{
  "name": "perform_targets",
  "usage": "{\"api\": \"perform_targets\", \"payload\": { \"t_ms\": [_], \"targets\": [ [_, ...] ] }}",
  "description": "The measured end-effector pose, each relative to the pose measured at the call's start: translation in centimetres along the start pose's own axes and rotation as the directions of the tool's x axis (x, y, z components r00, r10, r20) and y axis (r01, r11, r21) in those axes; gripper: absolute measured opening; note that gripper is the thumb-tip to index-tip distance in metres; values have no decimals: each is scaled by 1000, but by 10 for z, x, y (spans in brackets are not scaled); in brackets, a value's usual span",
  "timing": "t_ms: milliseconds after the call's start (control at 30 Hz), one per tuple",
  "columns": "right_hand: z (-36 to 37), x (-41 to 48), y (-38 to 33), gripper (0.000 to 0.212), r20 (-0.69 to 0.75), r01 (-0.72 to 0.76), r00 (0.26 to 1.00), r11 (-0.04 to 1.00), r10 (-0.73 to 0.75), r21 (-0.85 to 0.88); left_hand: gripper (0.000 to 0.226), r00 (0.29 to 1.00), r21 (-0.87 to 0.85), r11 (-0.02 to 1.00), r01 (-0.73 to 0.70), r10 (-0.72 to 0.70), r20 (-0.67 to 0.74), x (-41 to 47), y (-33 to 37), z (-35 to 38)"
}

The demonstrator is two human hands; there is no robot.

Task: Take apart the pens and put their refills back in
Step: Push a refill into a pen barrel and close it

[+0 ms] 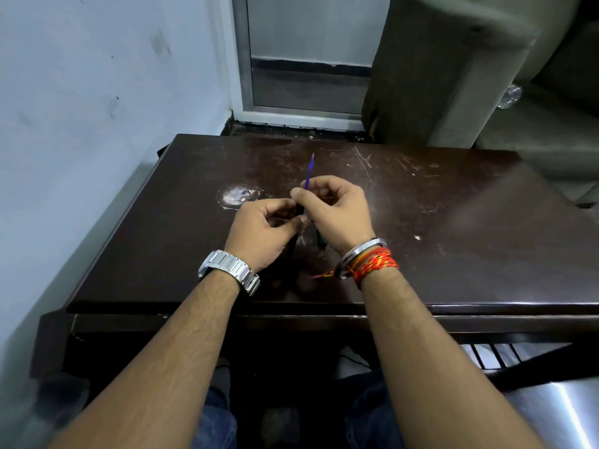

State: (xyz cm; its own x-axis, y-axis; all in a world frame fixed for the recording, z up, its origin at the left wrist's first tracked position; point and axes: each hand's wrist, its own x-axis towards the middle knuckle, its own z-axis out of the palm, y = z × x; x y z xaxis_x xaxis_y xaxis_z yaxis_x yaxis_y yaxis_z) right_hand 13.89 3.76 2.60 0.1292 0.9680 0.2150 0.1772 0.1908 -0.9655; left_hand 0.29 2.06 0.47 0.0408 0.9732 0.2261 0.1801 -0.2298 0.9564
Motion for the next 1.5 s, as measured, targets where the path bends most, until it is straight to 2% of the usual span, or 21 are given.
{"api": "perform_targets", "payload": {
  "t_ms": [167, 400, 600, 733, 800, 900, 1100, 1233, 1333, 1500],
  "targets": [
    [-1, 2, -3, 10, -104, 5, 995, 999, 0, 43, 23, 1000, -7, 1000, -14, 14, 17, 2, -7, -1],
    [-12, 1, -4, 8, -66, -8, 998, 1000, 7, -19, 19, 998, 41, 998, -48, 46, 43, 4, -5, 12],
    [-17, 0, -4, 14, -12, -58, 998, 995, 57, -81, 24, 998, 70, 995, -66, 68, -20, 5, -4, 12],
    [-27, 8, -2, 21, -151, -177, 973, 984, 173, -13, 23, 996, 65, 998, -20, 26, -91, 6, -4, 11],
    [-37, 13, 1, 20, -208, -202, 963, 968, 170, -147, 22, 994, 81, 997, -3, 12, -110, 6, -4, 11],
    [-50, 14, 9, 23, -202, -217, 968, 892, 146, -396, 20, 992, 80, 997, 20, -11, -122, 5, -2, 11],
    [-53, 14, 14, 12, -129, -193, 981, 795, 145, -575, 21, 993, 74, 997, 38, -30, -118, 4, 2, 12],
    [-43, 15, 21, 24, -5, -152, 967, 561, 255, -814, 21, 993, 80, 996, 39, -30, -114, 3, 1, 12],
    [-35, 14, 23, 33, -34, -156, 967, 482, 253, -862, 20, 994, 93, 994, 48, -38, -105, 2, 0, 12],
    [-32, 15, 25, 32, -85, -208, 963, 507, 255, -837, 19, 994, 114, 992, 49, -38, -101, 2, -1, 11]
  ]
}}
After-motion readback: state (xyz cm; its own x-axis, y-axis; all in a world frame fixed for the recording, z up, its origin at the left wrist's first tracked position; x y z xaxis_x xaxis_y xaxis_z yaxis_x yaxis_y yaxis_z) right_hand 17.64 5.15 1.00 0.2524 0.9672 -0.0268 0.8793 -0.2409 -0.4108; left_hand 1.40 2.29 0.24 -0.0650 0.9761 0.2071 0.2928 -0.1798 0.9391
